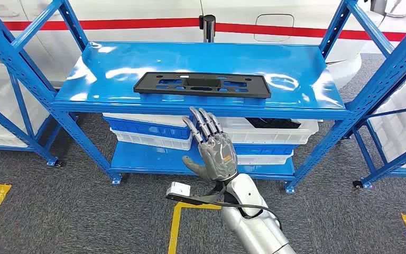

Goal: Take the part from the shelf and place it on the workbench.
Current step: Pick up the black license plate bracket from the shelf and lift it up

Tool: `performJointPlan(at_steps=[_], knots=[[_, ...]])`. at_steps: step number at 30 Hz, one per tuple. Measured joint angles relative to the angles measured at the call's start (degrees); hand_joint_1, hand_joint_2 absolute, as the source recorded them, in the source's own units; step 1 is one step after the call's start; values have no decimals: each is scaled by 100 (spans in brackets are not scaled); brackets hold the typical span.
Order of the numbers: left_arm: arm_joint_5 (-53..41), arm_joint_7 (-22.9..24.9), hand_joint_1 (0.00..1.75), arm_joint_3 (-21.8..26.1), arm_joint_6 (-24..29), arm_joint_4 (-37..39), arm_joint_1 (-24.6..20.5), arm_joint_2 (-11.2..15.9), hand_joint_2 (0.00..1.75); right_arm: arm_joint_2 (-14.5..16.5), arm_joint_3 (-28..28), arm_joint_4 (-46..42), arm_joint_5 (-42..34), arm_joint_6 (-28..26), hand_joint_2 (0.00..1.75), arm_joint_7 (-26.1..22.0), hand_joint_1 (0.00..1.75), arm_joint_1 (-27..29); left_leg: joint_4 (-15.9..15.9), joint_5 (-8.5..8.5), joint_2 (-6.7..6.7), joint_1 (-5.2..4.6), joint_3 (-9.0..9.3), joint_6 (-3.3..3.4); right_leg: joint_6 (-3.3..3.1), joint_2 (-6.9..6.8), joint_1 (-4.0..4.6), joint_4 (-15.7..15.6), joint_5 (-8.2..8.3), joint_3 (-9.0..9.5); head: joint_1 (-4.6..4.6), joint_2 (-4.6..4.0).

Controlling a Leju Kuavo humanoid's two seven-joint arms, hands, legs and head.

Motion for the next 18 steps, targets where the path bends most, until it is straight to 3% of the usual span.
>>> performJointPlan(at_steps=[9,18], knots=[[-9,3,0,9,12,-1,-4,-28,0,-31,64,194,86,-54,175,32,0,-81,0,0,0,2,-1,0,0,0,0,0,0,-1,-1,-1],[-129,66,0,9,186,0,-21,-31,0,1,429,877,1124,29,175,689,0,-417,-1,0,0,2,-1,0,0,0,1,1,0,0,0,1]])
